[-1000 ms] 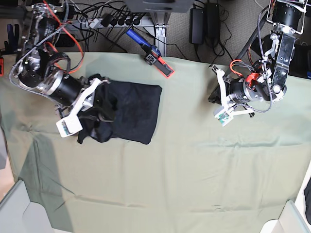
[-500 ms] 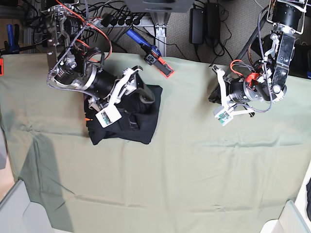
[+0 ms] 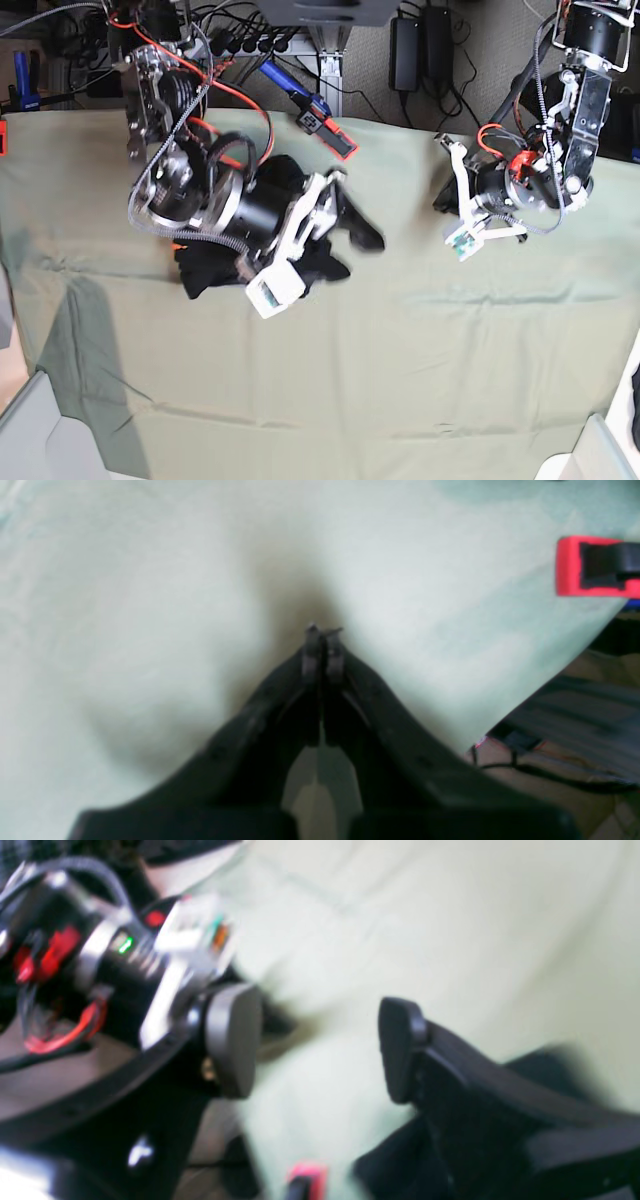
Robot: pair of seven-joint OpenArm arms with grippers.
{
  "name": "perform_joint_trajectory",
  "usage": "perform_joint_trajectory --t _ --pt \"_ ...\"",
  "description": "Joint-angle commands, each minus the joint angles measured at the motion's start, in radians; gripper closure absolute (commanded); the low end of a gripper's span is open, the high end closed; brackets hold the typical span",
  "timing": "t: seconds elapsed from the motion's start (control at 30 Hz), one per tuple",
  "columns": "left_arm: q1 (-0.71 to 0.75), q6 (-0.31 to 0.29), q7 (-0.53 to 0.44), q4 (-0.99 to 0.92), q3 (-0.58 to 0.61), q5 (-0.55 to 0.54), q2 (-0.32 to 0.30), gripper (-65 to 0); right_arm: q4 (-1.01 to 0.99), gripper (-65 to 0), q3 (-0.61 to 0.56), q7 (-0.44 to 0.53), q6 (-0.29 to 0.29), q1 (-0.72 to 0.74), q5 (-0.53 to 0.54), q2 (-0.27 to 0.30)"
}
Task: Fold the T-shirt properly
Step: 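Lift the strip end with the right gripper and fold it over the bundle, then press and square the folded bundle with both grippers, then release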
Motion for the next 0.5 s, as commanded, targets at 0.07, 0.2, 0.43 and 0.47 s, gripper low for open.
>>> perform_joint_trajectory --t 0.07,0.2,0.43,0.47 --pt "-0.013 -0.014 0.009 0.130 -0.005 -0.013 -0.038 0.0 0.017 -18.9 0.054 0.026 0.041 0.093 -0.093 0.004" --pt "-0.013 -0.015 0.009 0.291 0.003 -0.063 -0.066 0.0 -0.025 0.0 0.134 0.026 0.040 0.178 -0.224 0.005" --pt "-0.017 -0.052 -0.008 0.348 0.219 -0.052 -0.019 0.0 -0.302 0.0 0.278 0.092 0.040 0.285 -0.246 0.064" --pt "-0.016 -0.052 -0.020 0.348 0.257 -0.021 -0.006 0.0 -0.343 0.0 0.286 0.093 0.040 0.302 -0.245 0.079"
